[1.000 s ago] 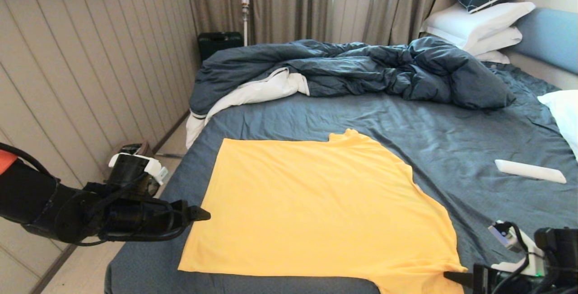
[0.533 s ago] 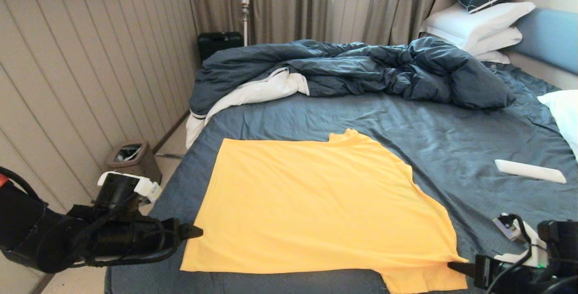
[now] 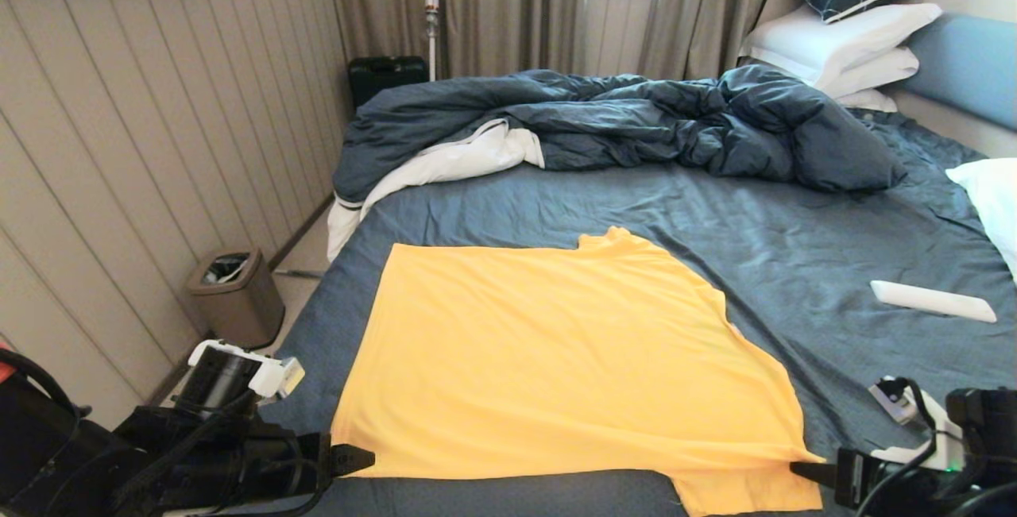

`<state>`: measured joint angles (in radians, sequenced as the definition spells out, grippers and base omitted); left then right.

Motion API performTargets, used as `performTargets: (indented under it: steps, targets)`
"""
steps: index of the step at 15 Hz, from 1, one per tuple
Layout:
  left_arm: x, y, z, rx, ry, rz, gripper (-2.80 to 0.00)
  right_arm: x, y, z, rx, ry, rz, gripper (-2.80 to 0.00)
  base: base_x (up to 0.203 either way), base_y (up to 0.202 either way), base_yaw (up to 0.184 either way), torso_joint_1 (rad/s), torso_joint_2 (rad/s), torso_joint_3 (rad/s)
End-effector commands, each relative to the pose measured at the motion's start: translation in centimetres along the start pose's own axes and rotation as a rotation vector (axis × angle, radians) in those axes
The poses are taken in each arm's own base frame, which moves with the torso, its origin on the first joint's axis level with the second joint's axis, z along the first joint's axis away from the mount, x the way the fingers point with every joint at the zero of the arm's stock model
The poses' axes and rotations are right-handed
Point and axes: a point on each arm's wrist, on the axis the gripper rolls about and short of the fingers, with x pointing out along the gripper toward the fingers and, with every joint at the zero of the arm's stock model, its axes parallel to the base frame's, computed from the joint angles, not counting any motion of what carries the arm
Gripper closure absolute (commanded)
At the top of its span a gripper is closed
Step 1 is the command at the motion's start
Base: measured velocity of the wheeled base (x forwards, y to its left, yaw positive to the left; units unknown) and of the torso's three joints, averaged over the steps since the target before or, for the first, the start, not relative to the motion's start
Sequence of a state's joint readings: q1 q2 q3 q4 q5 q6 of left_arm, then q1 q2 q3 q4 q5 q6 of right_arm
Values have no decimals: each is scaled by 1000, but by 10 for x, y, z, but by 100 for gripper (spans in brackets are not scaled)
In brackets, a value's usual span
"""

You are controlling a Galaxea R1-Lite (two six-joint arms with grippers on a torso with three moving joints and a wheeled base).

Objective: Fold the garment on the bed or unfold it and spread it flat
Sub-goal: Fold the yellow T-shirt

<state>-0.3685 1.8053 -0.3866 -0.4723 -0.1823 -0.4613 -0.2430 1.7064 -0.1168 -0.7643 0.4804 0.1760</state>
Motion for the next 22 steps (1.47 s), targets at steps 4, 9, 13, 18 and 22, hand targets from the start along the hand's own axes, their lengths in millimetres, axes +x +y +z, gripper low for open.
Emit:
performTargets:
  steps: [4,9,13,18,22]
  targets:
    - [6,-11,2,3,11,-26,-280,1,0,1,-2,-5,4,0,0,0,0,0,0,0]
    - [14,-16,1,2,36,-31,-280,2,-1,2,0,-3,3,0,0,0,0,0,0,0]
    - [16,-18,-1,3,44,-34,-280,3,-1,2,1,0,2,0,0,0,0,0,0,0]
    - [18,-18,-1,6,46,-33,0,3,-2,2,3,1,1,0,0,0,0,0,0,0]
    - [14,-18,-1,7,39,-37,0,4,-2,3,5,0,2,0,0,0,0,0,0,0]
